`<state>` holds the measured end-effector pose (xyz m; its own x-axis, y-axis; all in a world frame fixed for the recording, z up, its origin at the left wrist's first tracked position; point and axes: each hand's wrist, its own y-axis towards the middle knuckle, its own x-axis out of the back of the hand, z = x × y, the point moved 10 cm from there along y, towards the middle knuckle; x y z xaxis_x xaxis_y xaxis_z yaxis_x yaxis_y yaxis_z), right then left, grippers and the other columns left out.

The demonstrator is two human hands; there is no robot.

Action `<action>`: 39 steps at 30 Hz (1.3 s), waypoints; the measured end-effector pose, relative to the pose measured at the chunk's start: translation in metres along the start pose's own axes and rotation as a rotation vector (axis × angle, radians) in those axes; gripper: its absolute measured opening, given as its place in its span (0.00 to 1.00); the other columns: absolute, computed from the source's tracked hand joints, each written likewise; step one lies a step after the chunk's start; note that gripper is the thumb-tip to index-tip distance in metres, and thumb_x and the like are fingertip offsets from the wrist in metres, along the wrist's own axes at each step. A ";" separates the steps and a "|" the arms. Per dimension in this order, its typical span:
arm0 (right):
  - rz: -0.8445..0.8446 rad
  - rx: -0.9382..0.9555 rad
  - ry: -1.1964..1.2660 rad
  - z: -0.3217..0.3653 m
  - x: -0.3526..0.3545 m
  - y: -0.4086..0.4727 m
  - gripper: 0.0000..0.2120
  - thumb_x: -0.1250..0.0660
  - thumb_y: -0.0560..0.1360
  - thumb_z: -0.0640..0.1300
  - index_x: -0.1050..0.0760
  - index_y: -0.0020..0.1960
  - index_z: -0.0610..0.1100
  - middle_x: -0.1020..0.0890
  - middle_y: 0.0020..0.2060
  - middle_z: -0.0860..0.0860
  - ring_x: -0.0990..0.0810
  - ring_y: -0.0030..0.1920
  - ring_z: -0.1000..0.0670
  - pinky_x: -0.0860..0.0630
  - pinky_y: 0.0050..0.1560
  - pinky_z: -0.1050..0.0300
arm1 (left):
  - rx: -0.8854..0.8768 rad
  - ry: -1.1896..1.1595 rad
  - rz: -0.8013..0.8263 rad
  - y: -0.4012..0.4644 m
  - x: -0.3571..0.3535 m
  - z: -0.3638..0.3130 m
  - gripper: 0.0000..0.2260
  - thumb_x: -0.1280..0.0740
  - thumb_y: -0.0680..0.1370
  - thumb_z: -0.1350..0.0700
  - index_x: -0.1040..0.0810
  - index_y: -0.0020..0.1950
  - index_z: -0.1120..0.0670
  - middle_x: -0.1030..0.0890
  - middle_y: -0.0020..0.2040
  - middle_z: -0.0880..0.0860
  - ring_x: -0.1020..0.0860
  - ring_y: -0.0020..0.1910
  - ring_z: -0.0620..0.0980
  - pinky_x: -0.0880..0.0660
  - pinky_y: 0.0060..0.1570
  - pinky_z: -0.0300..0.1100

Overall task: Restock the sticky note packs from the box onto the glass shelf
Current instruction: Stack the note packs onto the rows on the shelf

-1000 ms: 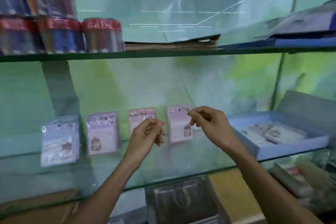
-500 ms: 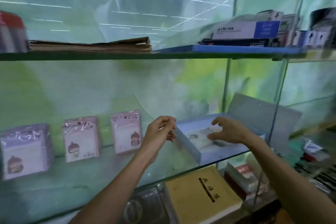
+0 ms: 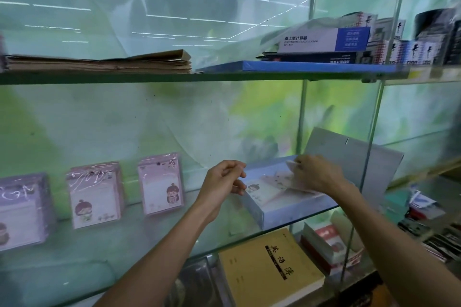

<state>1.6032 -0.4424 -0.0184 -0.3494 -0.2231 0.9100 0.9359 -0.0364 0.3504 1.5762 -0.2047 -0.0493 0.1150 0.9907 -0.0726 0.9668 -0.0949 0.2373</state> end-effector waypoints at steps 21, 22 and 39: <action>-0.149 0.608 0.548 0.124 0.024 -0.055 0.30 0.27 0.71 0.56 0.31 0.69 0.52 0.32 0.70 0.61 0.37 0.71 0.63 0.41 0.68 0.72 | -0.009 -0.115 -0.093 -0.012 0.054 -0.010 0.09 0.30 0.77 0.60 0.21 0.56 0.57 0.14 0.47 0.60 0.18 0.40 0.53 0.21 0.38 0.42; -0.171 0.535 0.650 0.118 0.028 -0.052 0.27 0.29 0.72 0.55 0.31 0.69 0.54 0.30 0.69 0.61 0.34 0.69 0.64 0.37 0.67 0.71 | -0.024 -0.105 -0.101 -0.014 0.060 -0.011 0.09 0.29 0.76 0.60 0.21 0.56 0.57 0.14 0.47 0.59 0.18 0.40 0.52 0.22 0.38 0.42; 0.047 0.322 1.073 0.201 0.026 -0.031 0.05 0.31 0.75 0.39 0.18 0.43 0.45 0.16 0.37 0.48 0.24 0.36 0.53 0.28 0.34 0.56 | -0.087 0.029 -0.165 -0.063 0.141 -0.025 0.10 0.28 0.75 0.62 0.19 0.56 0.58 0.15 0.44 0.56 0.23 0.39 0.51 0.21 0.38 0.41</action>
<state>1.5563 -0.2508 0.0387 0.0511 -0.9472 0.3165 0.8376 0.2133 0.5030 1.5262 -0.0569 -0.0502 -0.0514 0.9946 -0.0896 0.9485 0.0768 0.3074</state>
